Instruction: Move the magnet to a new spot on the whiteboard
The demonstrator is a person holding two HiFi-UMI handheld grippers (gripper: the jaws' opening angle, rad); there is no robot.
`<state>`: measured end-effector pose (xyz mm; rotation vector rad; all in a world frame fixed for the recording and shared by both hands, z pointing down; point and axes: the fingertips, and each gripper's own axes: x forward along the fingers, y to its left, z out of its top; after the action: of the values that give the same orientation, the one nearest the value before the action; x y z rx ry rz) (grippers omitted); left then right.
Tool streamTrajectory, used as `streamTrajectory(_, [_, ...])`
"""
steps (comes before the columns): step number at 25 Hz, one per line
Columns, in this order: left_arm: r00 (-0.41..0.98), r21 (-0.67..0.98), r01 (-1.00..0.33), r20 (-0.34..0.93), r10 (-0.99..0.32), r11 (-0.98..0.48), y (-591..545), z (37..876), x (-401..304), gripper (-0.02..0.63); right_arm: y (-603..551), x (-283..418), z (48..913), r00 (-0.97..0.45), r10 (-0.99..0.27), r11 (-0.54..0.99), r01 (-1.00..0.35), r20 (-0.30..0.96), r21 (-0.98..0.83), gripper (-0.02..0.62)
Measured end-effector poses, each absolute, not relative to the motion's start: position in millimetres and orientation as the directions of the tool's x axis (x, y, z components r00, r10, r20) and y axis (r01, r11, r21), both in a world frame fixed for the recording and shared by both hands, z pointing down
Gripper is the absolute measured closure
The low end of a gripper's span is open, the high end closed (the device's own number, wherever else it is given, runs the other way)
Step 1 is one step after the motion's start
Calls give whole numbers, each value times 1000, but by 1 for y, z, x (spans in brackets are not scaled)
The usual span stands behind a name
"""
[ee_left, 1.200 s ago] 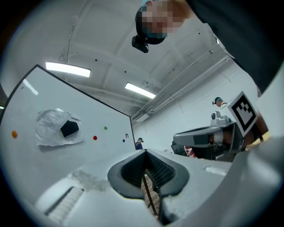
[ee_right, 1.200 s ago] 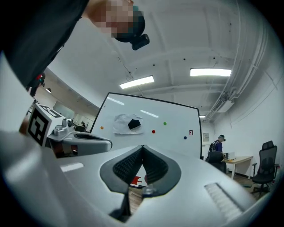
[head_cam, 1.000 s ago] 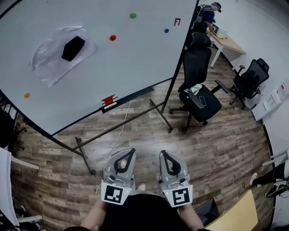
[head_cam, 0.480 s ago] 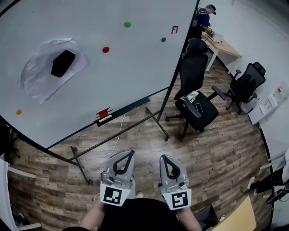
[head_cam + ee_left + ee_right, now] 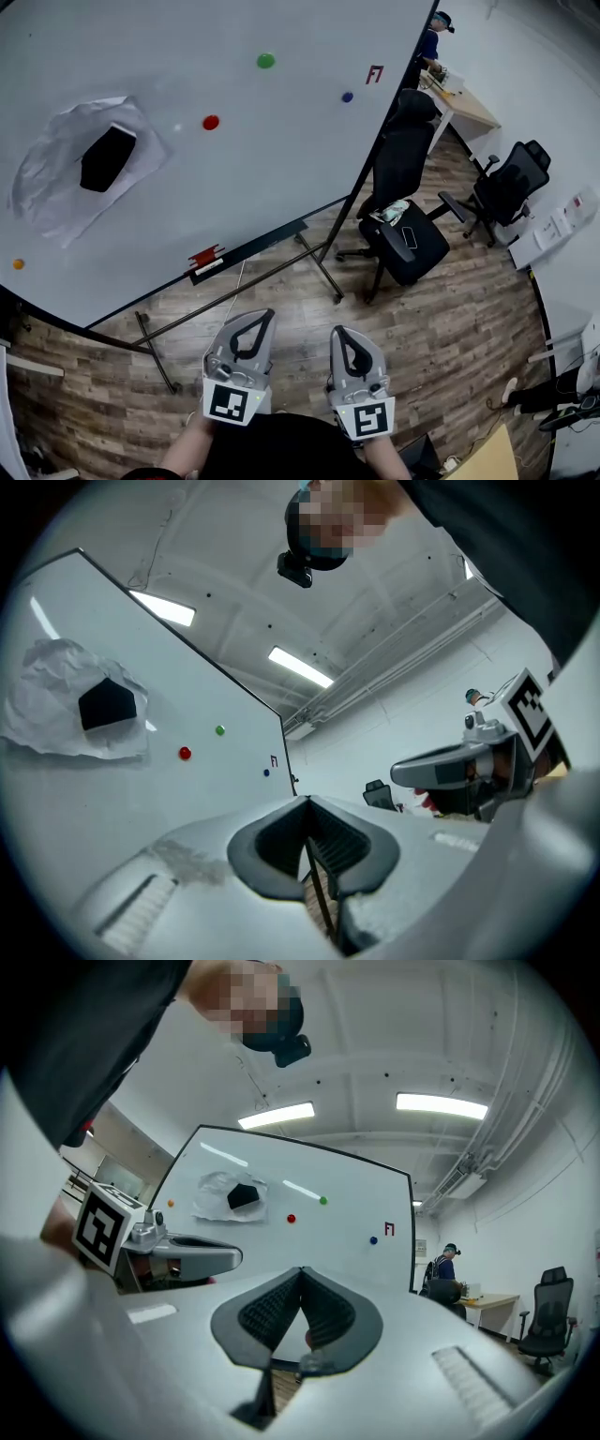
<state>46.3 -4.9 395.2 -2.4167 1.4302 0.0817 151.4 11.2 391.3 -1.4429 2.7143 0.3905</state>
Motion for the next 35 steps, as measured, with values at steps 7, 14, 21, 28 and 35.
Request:
streamTrajectory(7, [506, -248, -856, -219, -834, -454, -55, 391, 26, 605, -37, 128, 391, -566, -813, 536, -819, -138, 202, 594])
streamTrajectory(14, [514, -252, -851, -224, -828, -461, -101, 390, -4, 606, -85, 89, 388, -579, -801, 544, -810, -155, 217, 594])
streamTrajectory(21, [526, -275, -843, -238, -816, -463, -134, 386, -30, 606, -117, 60, 383, -576, -797, 536, -813, -180, 226, 594])
streamTrajectory(28, [518, -275, -847, -234, -823, -455, -152, 389, -41, 606, -134, 51, 387, -577, -799, 538, -811, -167, 230, 594])
streamTrajectory(35, [475, -273, -869, -224, -851, -413, -168, 393, -49, 606, -159, 43, 391, -616, -770, 578, -784, -166, 226, 594])
